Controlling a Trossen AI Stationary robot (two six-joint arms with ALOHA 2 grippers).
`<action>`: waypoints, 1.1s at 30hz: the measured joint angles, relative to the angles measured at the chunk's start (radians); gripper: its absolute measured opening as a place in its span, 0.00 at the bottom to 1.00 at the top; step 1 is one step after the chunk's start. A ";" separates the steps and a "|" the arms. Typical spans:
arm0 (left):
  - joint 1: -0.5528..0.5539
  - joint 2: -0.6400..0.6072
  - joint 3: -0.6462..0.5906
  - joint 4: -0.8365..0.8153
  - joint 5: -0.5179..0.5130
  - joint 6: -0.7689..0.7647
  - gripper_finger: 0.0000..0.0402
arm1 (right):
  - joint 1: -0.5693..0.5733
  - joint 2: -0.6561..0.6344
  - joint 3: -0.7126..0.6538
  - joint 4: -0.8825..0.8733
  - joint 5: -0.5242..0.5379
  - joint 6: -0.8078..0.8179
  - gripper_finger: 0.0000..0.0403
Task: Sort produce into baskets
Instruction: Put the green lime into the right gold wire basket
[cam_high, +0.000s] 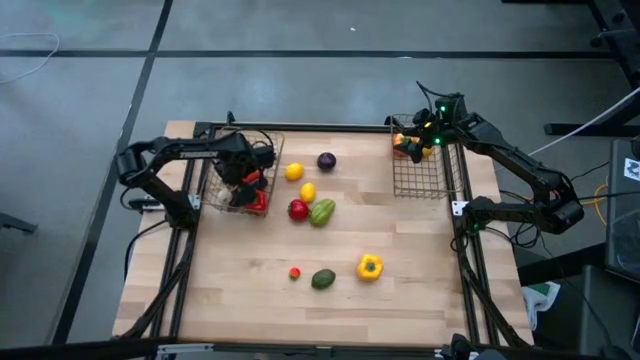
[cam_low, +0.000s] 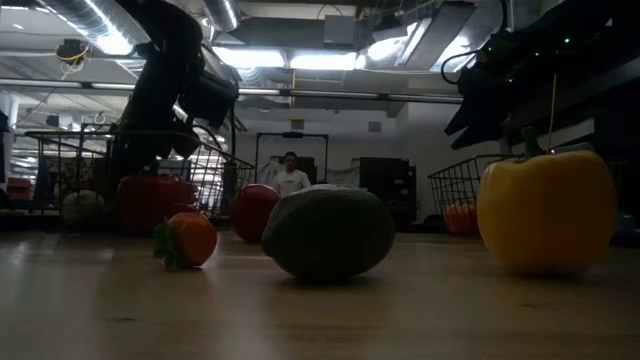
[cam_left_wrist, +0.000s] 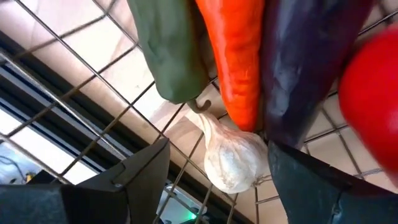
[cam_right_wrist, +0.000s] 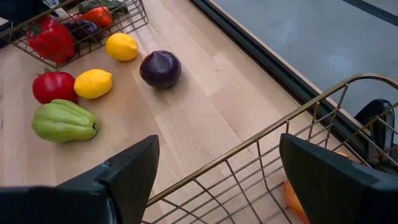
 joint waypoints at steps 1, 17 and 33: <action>0.000 -0.006 0.010 -0.001 0.000 0.002 0.66 | 0.000 0.000 0.000 0.000 0.000 0.000 0.82; -0.026 -0.059 0.265 0.010 0.012 0.034 0.66 | 0.000 0.000 0.000 -0.020 0.000 0.000 0.82; -0.142 -0.059 0.338 0.096 0.014 -0.011 0.66 | 0.000 0.000 0.000 -0.028 0.000 -0.045 0.82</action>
